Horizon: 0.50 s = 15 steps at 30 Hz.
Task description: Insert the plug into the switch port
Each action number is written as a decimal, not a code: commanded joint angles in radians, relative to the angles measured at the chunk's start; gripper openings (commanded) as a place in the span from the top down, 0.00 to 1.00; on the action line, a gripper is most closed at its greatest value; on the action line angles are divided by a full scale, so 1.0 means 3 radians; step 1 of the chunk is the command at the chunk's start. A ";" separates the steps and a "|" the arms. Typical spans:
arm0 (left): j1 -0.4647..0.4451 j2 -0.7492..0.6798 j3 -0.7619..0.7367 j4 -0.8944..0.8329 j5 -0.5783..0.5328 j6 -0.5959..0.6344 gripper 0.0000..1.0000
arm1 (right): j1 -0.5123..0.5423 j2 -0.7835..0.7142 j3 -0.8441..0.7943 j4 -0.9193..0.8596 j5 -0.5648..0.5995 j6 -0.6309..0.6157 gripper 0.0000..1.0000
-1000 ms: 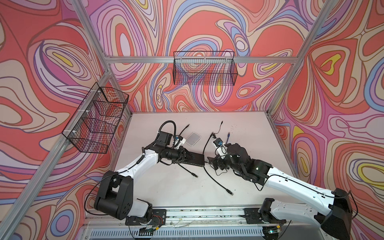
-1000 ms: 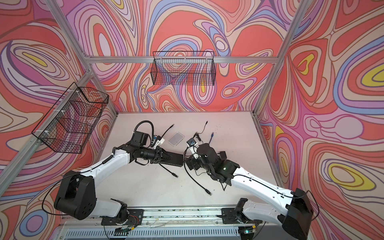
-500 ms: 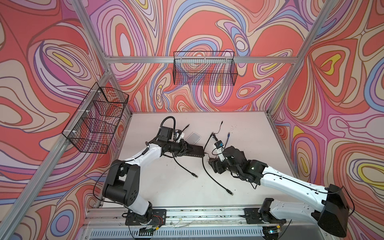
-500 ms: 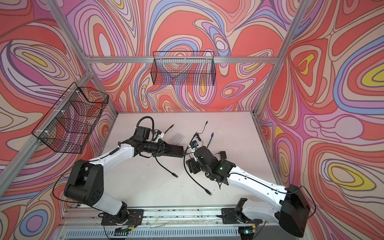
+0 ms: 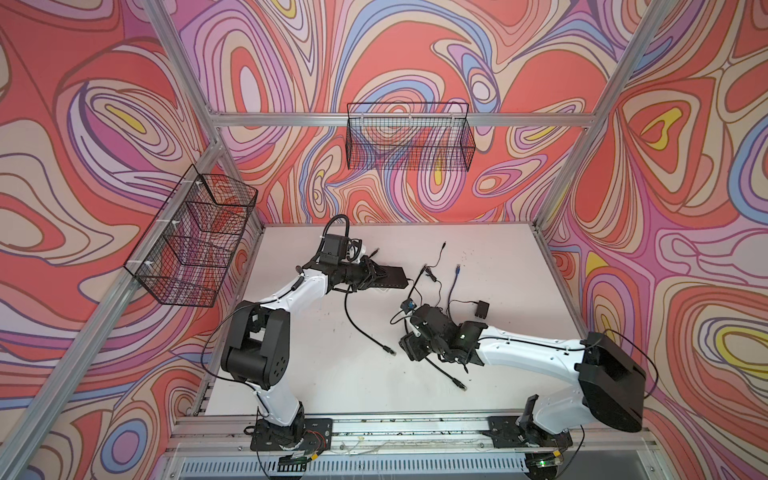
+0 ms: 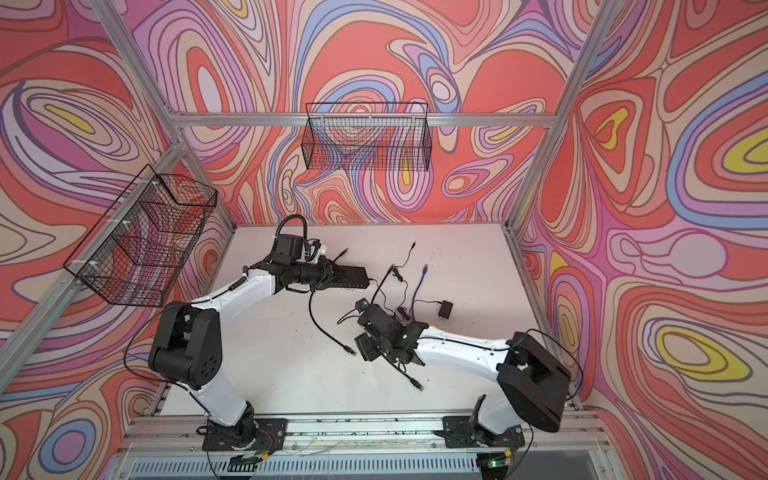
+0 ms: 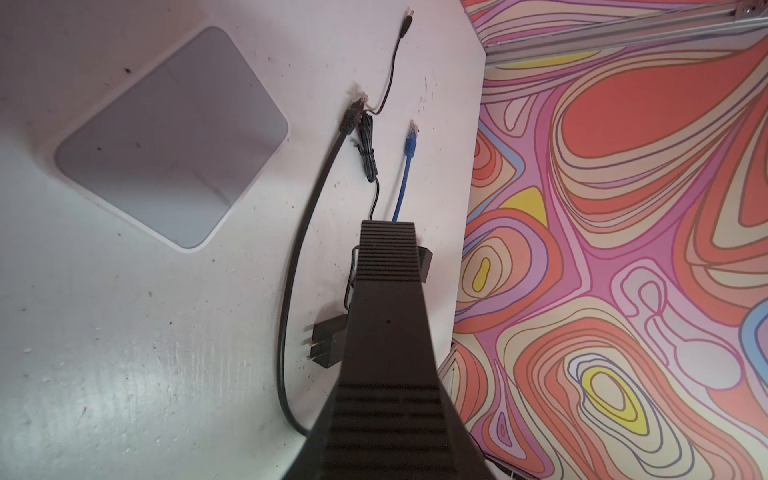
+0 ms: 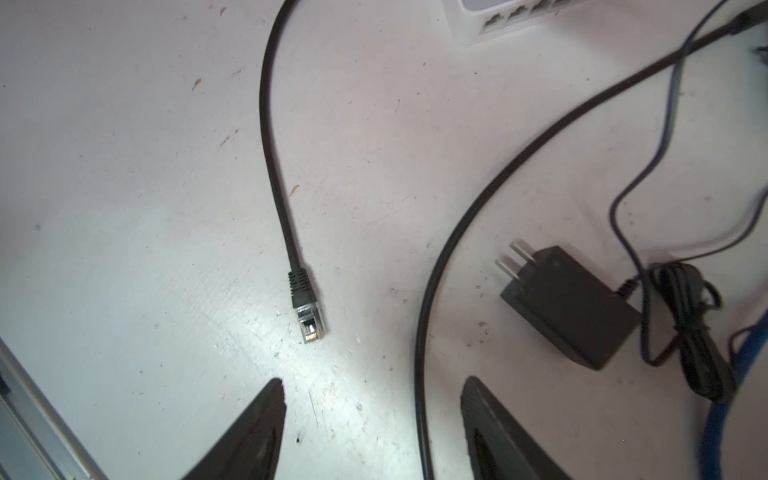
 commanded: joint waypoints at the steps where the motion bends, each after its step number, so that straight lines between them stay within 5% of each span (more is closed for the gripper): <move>1: 0.0044 0.0071 0.0216 0.0068 -0.0029 -0.0083 0.92 | 0.0112 0.0236 0.0190 0.0152 0.0092 0.0006 0.31; 15: 0.0180 0.0193 0.0330 0.0061 0.0052 -0.0100 0.92 | 0.0309 0.1174 0.0762 0.0190 0.0311 -0.0067 0.31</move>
